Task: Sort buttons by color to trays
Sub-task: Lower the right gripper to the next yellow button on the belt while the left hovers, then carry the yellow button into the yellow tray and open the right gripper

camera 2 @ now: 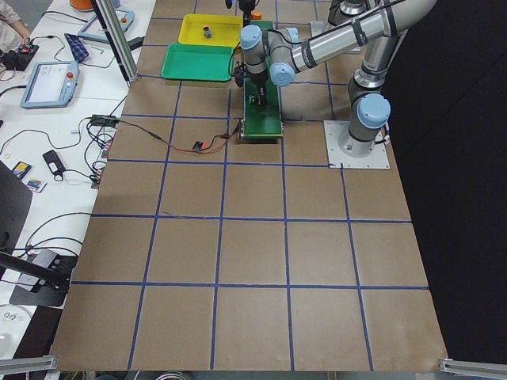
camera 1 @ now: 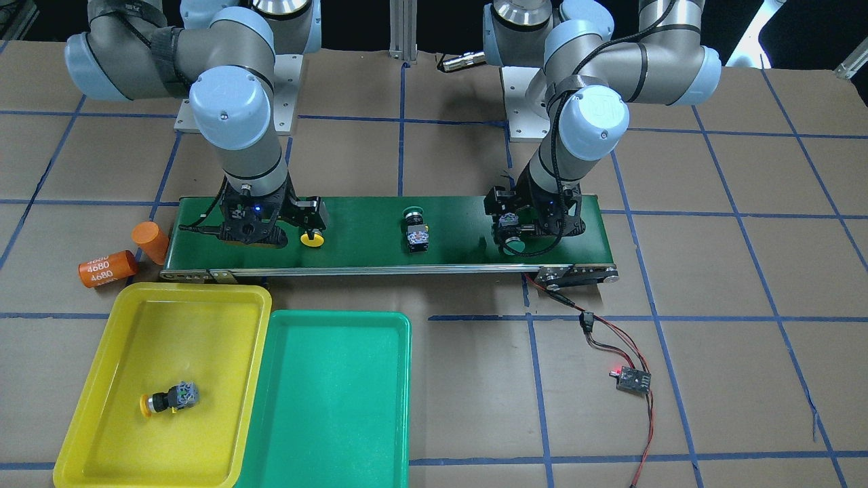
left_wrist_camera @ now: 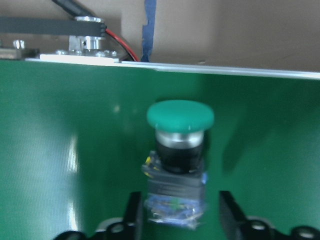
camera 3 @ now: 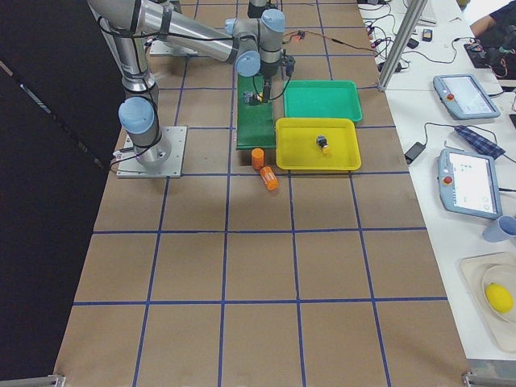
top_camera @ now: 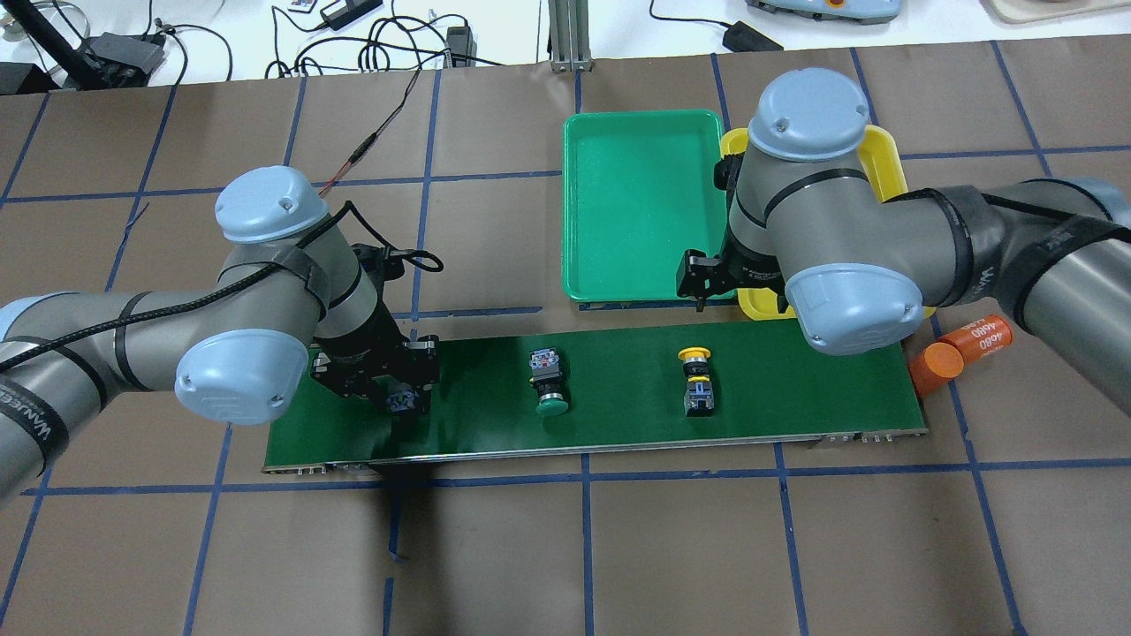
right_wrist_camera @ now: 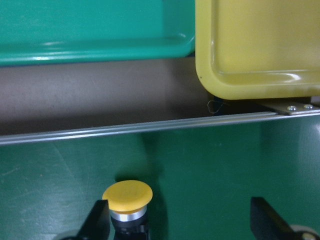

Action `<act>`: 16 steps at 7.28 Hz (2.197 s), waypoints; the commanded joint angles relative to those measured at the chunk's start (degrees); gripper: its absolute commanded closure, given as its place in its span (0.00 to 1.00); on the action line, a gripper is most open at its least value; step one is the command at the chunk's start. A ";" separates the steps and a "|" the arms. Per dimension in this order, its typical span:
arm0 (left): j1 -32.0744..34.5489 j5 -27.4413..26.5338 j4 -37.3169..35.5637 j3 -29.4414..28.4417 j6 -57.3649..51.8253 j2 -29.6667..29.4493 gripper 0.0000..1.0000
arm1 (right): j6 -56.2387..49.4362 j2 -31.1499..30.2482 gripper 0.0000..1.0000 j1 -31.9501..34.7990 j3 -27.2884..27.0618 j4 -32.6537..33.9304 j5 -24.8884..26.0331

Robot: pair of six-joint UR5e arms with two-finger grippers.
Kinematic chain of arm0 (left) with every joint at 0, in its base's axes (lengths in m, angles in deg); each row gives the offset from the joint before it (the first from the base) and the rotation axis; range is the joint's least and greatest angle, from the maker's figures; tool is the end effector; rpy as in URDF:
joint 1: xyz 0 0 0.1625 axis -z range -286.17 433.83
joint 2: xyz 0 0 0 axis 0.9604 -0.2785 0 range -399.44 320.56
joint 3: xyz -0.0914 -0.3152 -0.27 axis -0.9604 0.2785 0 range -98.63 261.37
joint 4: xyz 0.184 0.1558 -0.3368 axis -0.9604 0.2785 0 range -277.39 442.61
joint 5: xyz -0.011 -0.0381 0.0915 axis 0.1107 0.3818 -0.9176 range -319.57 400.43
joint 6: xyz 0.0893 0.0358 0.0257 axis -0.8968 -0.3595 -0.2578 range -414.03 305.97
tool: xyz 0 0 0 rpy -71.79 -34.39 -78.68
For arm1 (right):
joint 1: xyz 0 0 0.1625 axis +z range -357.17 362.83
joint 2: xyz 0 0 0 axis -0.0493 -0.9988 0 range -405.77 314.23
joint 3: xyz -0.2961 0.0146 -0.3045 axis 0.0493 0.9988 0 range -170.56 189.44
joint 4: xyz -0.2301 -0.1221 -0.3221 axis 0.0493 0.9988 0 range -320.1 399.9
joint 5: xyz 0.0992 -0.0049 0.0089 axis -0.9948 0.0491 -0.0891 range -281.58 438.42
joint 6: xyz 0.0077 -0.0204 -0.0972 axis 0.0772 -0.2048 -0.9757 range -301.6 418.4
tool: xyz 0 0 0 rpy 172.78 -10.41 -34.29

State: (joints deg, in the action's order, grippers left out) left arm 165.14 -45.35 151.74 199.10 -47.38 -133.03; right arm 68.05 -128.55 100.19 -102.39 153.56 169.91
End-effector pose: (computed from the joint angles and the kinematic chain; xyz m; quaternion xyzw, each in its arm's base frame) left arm -0.1508 -0.4384 0.2671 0.0497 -0.9939 -0.0932 0.0303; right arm 0.1920 -0.4654 0.2852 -0.0193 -0.9986 -0.0446 0.0199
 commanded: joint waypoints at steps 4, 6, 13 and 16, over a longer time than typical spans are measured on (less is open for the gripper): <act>3.34 -0.34 16.83 -22.59 2.85 -1.42 0.00 | -3.06 1.65 0.64 -0.85 -2.52 -1.42 -1.41; 3.35 -2.10 17.09 -27.45 1.97 -3.27 0.00 | -2.97 1.22 1.00 -1.39 -2.43 -1.60 -0.88; 3.70 -2.02 16.92 -28.25 2.85 -3.27 0.00 | -3.06 12.23 1.00 -8.86 15.00 9.00 -0.88; 3.70 -2.02 16.92 -28.34 2.85 -2.83 0.00 | -7.86 18.88 0.00 -9.64 19.45 11.06 -1.15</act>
State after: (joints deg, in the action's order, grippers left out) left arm 168.80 -47.40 168.66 170.79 -44.54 -135.94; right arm 63.25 -111.06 91.05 -83.79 163.58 168.61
